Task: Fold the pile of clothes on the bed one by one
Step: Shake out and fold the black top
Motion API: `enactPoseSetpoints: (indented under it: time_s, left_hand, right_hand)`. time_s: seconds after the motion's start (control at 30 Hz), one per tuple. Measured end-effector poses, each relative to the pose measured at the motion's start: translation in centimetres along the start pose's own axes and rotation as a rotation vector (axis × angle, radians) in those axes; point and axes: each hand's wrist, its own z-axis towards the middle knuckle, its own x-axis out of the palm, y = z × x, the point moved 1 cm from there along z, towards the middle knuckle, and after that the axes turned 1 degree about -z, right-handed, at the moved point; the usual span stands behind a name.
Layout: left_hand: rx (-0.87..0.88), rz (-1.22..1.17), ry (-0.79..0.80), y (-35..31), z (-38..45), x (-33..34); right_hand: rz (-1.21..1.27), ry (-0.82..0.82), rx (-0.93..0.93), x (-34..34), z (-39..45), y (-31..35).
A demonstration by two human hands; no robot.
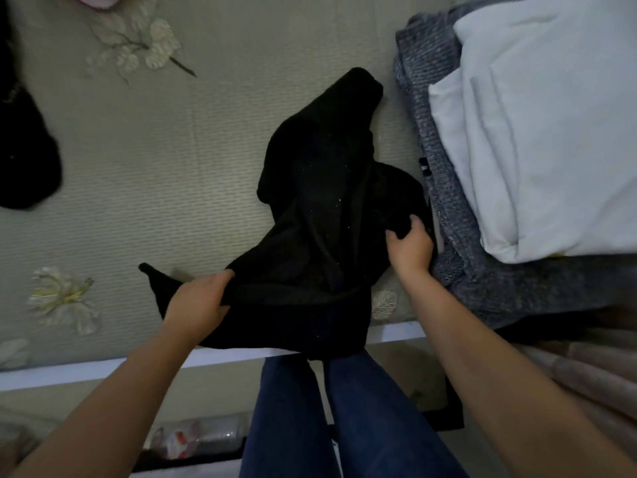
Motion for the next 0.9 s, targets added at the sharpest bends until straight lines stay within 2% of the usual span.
enactPoseSetpoints:
  time_s: [0.07, 0.1, 0.17, 0.2, 0.23, 0.27, 0.3, 0.37, 0.43, 0.47, 0.53, 0.6, 0.67, 0.73, 0.9]
  left_hand:
    - [-0.006, -0.073, -0.066, 1.2, -1.1, -1.3]
    - [0.006, -0.051, -0.082, 1.7, -1.6, -1.8]
    - [-0.027, -0.005, -0.113, 2.4, -2.2, -2.6]
    - [-0.078, -0.005, -0.114, 2.9, -2.3, -3.0]
    - [-0.13, -0.025, -0.118, 3.4, -2.3, -3.4]
    - [-0.179, -0.07, -0.124, 4.0, -2.2, -3.8]
    - [-0.221, -0.124, -0.142, 4.8, -2.3, -4.3]
    - [-0.278, -0.242, -0.201, 6.3, -2.9, -5.2]
    - [-0.366, -0.427, -0.269, 8.1, -4.0, -5.6]
    - [-0.432, -0.524, -0.297, 8.9, -4.6, -5.6]
    - [-0.526, -0.607, -0.31, 10.1, -5.4, -4.9]
    - [-0.538, -0.613, -0.323, 10.5, -5.4, -3.8]
    - [-0.527, -0.656, -0.352, 9.9, -4.4, -3.3]
    - [-0.531, -0.658, -0.396, 9.0, -2.5, -3.2]
    - [-0.711, -0.581, -0.43, 8.3, 2.2, -3.4]
  right_hand:
    - [0.02, -0.105, -0.066, -0.2, -0.3, 2.6]
    - [0.017, -0.165, -0.16, -0.4, -0.9, 4.4]
    - [0.093, -0.239, -0.467, -0.4, -2.6, 9.4]
    - [0.175, -0.193, -0.658, 0.1, -3.6, 12.1]
    - [0.257, -0.06, -0.831, 1.0, -4.9, 14.6]
    - [0.311, 0.147, -0.936, 2.0, -6.5, 16.6]
    - [0.319, 0.373, -0.961, 3.1, -8.2, 18.2]
    - [0.173, 0.765, -0.967, 5.7, -10.6, 19.1]
    - [-0.046, 0.93, -1.01, 7.9, -11.5, 17.6]
    - [-0.103, 0.936, -1.024, 8.5, -11.3, 16.6]
    - [-0.048, 0.849, -0.905, 8.4, -10.1, 14.8]
    - [-0.006, 0.645, -0.791, 7.5, -8.2, 13.4]
    - [-0.069, 0.372, -0.869, 6.0, -5.9, 12.6]
    - [-0.196, 0.166, -1.006, 4.8, -3.4, 12.4]
    - [-0.624, 0.108, -1.205, 5.7, -0.8, 13.8]
